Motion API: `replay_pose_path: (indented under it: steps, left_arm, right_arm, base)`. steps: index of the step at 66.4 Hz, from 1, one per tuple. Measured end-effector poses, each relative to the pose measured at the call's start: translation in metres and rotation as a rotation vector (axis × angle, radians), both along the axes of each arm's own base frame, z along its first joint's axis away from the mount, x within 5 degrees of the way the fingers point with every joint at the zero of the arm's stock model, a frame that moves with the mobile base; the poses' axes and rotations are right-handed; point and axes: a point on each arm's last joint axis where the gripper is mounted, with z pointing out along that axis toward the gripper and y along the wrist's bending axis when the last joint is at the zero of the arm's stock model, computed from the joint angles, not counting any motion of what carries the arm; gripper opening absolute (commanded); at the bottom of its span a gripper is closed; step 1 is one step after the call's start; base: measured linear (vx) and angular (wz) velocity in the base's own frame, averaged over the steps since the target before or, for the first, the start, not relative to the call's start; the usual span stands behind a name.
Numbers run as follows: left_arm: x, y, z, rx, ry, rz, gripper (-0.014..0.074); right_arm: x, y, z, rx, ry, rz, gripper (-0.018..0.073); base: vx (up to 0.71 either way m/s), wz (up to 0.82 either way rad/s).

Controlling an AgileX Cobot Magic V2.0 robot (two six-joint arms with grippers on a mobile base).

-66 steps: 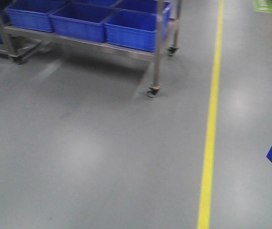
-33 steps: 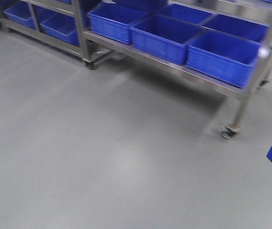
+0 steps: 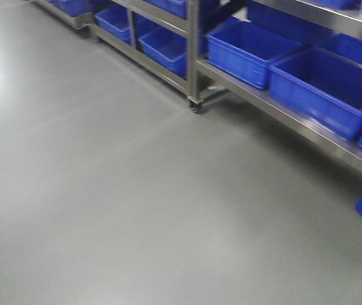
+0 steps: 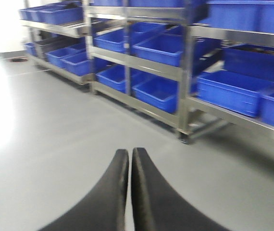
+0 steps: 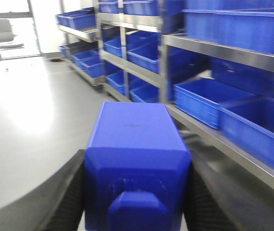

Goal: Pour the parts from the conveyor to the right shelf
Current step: 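Turn and drive along the shelf aisle toward the bins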

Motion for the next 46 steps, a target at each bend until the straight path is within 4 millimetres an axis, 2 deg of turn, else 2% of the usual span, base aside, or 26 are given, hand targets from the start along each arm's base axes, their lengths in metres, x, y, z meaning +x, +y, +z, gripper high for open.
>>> replay_pose_path:
  steps: [23,46]
  left_arm:
    - [0.0,0.0,0.0,0.0,0.0,0.0,-0.0006]
    - [0.0,0.0,0.0,0.0,0.0,0.0,-0.0006]
  right_arm:
    - [0.0,0.0,0.0,0.0,0.0,0.0,-0.0005]
    - [0.0,0.0,0.0,0.0,0.0,0.0,-0.0005]
  base:
    - [0.7,0.52]
    - [0.73,0.34]
